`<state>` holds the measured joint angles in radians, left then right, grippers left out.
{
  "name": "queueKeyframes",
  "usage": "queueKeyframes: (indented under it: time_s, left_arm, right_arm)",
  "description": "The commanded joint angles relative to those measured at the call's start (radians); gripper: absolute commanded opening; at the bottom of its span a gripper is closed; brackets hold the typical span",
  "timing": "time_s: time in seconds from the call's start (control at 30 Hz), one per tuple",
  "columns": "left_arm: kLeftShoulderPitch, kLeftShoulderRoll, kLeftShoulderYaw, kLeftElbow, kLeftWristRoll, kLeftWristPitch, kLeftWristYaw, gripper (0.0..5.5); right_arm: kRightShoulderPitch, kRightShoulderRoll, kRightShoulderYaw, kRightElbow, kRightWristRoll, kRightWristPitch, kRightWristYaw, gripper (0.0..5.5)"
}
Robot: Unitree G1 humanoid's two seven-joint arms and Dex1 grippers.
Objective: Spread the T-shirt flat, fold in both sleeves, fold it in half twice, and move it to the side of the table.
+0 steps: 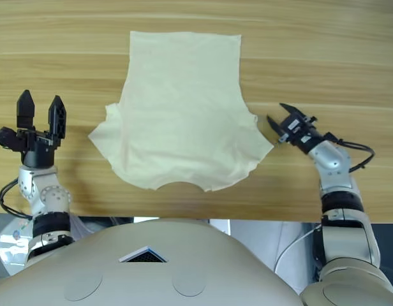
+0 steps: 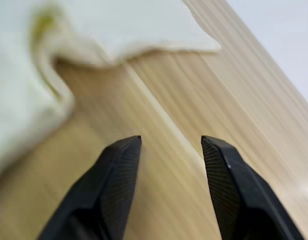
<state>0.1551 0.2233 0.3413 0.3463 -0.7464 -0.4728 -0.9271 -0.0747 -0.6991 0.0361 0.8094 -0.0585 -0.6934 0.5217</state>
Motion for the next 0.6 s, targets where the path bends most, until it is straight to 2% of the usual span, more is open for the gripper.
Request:
queueKeyframes:
  time_s: [0.03,0.13,0.23,0.47,0.6]
  left_arm:
    - [-0.017,-0.001,0.025,0.048,0.023,0.0,-0.015,5.36]
    - [-0.035,-0.003,0.043,0.098,0.027,0.003,-0.021,5.36]
    - [-0.046,-0.014,0.043,0.122,0.041,-0.002,-0.025,5.36]
    - [-0.064,-0.017,0.049,0.129,0.056,0.003,-0.032,5.36]
    - [-0.066,-0.014,0.041,0.126,0.081,-0.005,-0.034,5.36]
  right_arm:
    - [0.146,-0.015,-0.037,-0.186,0.176,-0.061,0.142,2.23]
    - [0.337,-0.046,-0.048,-0.477,0.369,-0.046,0.273,2.23]
    - [0.428,-0.057,-0.041,-0.559,0.353,-0.021,0.305,2.23]
    - [0.408,-0.033,-0.044,-0.5,0.262,0.022,0.292,2.23]
    - [0.339,-0.002,-0.042,-0.355,0.209,0.021,0.272,2.23]
